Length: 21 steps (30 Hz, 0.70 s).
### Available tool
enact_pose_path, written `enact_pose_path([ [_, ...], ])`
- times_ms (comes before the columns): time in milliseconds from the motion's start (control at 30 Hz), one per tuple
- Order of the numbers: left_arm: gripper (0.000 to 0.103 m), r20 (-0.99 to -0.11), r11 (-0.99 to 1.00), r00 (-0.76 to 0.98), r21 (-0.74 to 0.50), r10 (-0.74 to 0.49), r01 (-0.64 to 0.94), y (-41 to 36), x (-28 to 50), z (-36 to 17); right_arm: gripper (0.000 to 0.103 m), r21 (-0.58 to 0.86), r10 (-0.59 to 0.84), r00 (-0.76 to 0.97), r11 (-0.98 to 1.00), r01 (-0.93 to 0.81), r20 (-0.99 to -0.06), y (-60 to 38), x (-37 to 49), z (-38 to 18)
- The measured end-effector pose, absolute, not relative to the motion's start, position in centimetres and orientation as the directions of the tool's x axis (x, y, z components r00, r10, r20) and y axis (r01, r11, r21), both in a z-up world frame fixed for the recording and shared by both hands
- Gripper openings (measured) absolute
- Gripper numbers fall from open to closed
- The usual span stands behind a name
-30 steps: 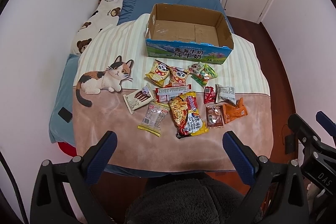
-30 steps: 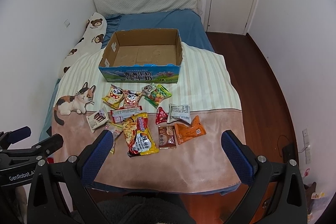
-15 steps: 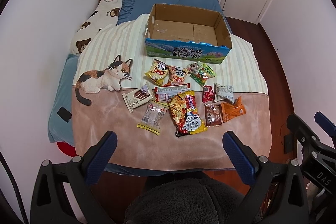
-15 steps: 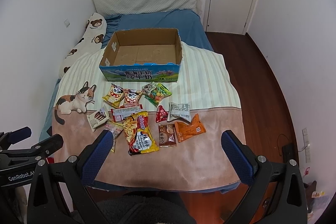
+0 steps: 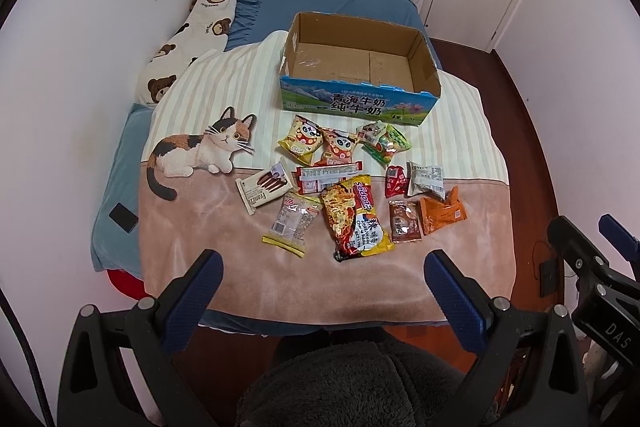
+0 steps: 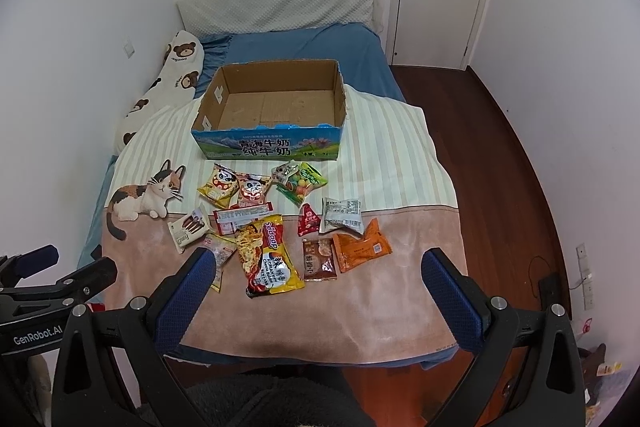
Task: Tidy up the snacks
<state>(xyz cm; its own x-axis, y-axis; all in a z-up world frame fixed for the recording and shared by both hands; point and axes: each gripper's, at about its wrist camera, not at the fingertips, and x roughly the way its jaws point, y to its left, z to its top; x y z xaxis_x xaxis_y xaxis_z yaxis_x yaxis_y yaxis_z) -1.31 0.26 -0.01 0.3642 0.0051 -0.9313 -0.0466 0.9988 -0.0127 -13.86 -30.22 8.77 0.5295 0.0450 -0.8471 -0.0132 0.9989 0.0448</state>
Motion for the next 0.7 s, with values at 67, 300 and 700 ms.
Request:
enact_pose_path([
  [67, 0.103, -0.931, 0.999, 0.365, -0.014, 0.004, -0.047, 0.3, -1.4, 0.1, 0.103, 0.044, 0.045, 0.533, 0.999, -0.016, -0.845, -30.0, -14.1, 9.0],
  [300, 0.103, -0.93, 0.999, 0.368, -0.015, 0.004, -0.049, 0.4, -1.5, 0.2, 0.103, 0.046, 0.048, 0.536, 0.999, -0.017, -0.843, -29.8, -14.4, 9.2],
  [700, 0.103, -0.924, 0.988, 0.377, 0.007, 0.065, -0.153, 3.6, 1.1, -3.7, 0.103, 0.111, 0.1, 0.468, 0.994, -0.004, -0.878, -29.1, -12.1, 4.8],
])
